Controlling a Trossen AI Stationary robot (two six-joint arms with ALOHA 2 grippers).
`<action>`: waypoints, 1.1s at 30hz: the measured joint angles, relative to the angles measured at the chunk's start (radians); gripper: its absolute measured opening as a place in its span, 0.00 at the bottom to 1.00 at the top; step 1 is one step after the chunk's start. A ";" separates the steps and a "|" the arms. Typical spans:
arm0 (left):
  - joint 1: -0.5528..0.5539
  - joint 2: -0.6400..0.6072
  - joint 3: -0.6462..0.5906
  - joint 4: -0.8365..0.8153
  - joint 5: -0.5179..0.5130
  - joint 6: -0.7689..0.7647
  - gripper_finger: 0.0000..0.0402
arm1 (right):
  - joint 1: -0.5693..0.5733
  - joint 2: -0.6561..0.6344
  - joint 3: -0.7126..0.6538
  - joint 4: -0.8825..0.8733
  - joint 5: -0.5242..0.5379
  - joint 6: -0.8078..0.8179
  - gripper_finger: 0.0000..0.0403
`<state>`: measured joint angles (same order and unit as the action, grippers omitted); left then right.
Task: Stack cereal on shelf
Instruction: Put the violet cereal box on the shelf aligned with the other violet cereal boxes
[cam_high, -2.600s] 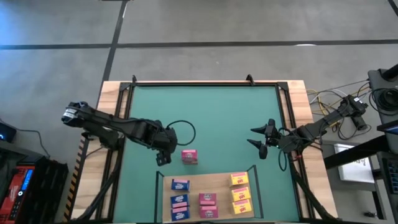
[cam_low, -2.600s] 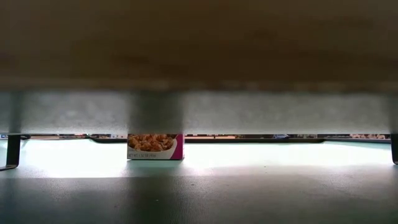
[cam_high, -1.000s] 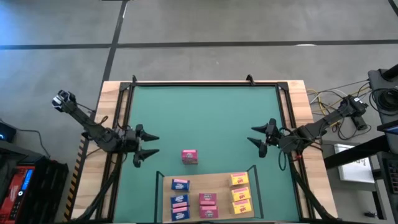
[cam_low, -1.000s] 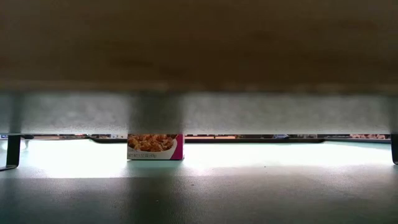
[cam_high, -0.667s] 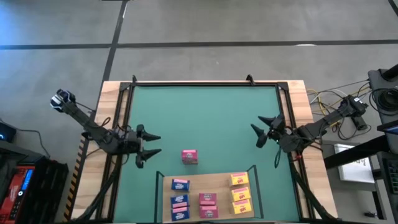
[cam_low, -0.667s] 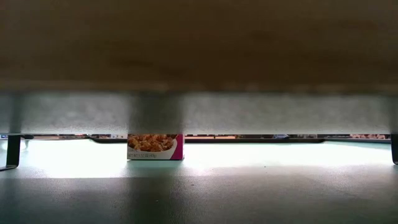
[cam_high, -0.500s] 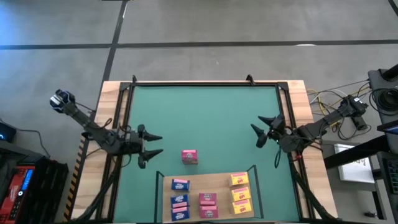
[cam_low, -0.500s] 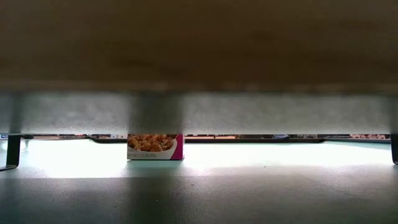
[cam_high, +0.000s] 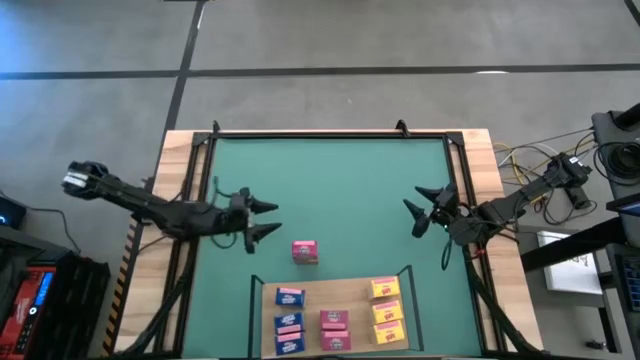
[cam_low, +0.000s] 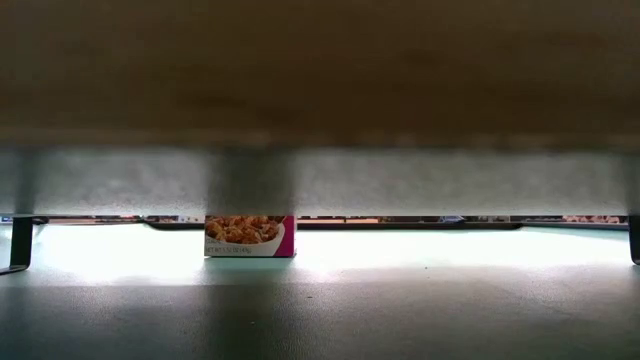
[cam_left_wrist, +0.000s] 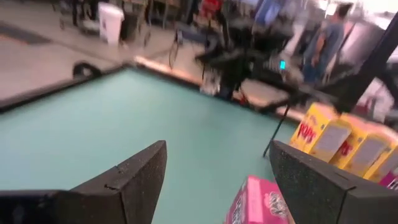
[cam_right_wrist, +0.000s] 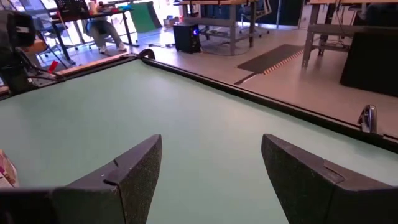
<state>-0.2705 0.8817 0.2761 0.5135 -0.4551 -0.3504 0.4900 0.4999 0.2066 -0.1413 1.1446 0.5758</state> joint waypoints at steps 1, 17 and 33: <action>0.024 0.027 0.021 -0.021 0.035 -0.007 0.67 | 0.000 0.000 0.000 0.000 0.000 0.000 0.66; 0.118 0.238 0.401 -0.674 0.137 -0.342 0.67 | 0.000 0.000 0.000 -0.002 0.000 0.000 0.66; 0.116 0.451 0.816 -1.375 0.345 -0.355 0.67 | 0.000 0.000 0.000 -0.002 0.000 0.000 0.66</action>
<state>-0.1543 1.3327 1.0920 -0.8615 -0.1102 -0.7053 0.4901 0.5003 0.2066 -0.1436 1.1442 0.5758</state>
